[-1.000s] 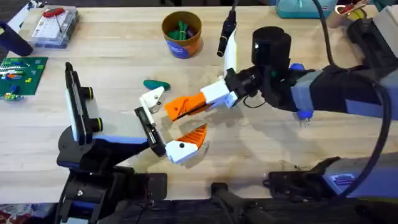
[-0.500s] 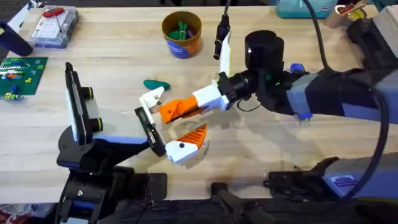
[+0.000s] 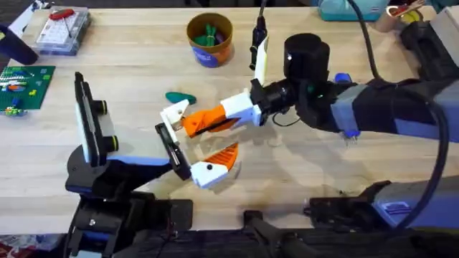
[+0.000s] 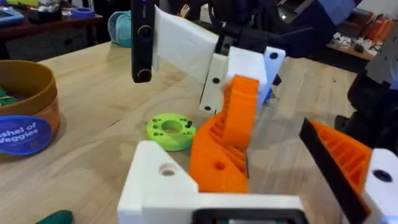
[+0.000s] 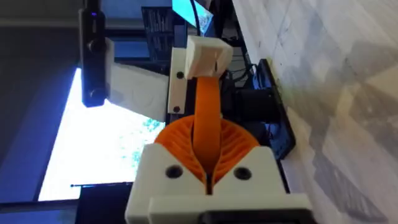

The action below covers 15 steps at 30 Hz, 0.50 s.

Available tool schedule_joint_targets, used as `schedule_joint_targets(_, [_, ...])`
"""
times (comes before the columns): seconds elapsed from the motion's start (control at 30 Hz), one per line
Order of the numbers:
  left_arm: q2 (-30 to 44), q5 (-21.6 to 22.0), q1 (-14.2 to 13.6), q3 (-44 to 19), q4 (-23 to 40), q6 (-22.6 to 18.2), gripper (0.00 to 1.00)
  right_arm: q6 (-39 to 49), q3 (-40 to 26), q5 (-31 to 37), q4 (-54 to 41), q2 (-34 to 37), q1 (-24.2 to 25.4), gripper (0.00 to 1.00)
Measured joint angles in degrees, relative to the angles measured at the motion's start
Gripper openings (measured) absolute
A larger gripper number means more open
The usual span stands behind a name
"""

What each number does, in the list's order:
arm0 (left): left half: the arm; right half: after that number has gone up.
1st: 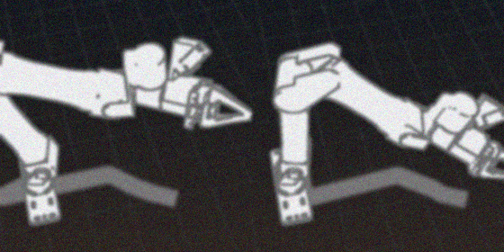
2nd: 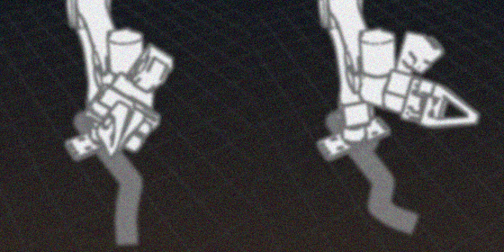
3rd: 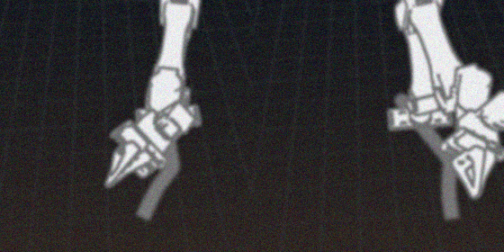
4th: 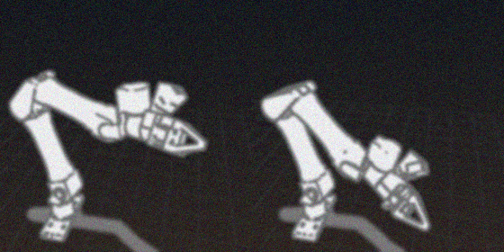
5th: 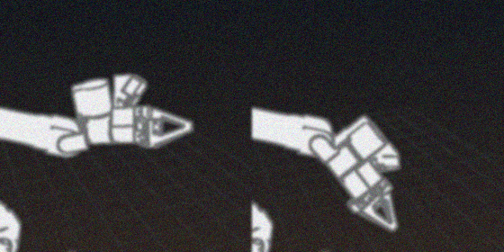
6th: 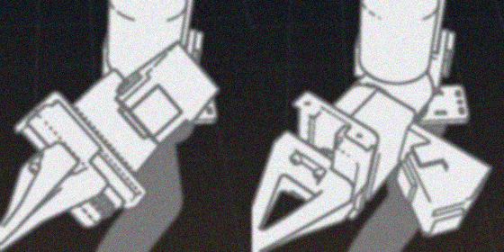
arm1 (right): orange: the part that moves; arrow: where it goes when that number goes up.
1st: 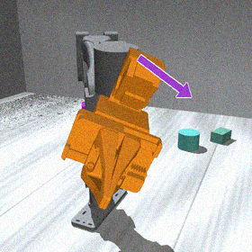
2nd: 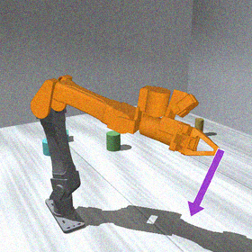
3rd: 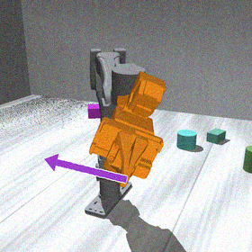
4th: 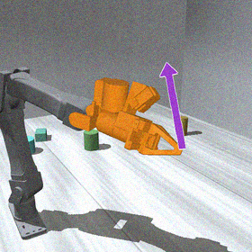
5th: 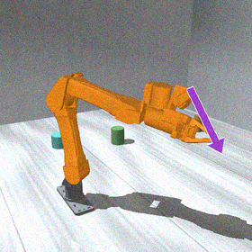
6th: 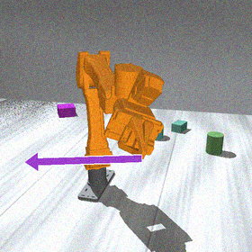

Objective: Pick up the gripper from the table and insert it into the empty holder that is missing its gripper. Then pick up a screw, insert it into the mounting hole, and use the screwdriver to tighten it. Finally, clean up the table by picking up the vegetable and placing it into the bucket.

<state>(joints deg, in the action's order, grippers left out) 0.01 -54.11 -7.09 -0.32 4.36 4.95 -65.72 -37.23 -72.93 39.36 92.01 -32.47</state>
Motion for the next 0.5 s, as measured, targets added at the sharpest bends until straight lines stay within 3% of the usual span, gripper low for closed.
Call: schedule_joint_targets(0.5, [0.0,-0.1,0.0,0.0,0.0,0.0,0.986,-6.6,-0.1,-0.2,2.4,0.0,0.0,0.015])
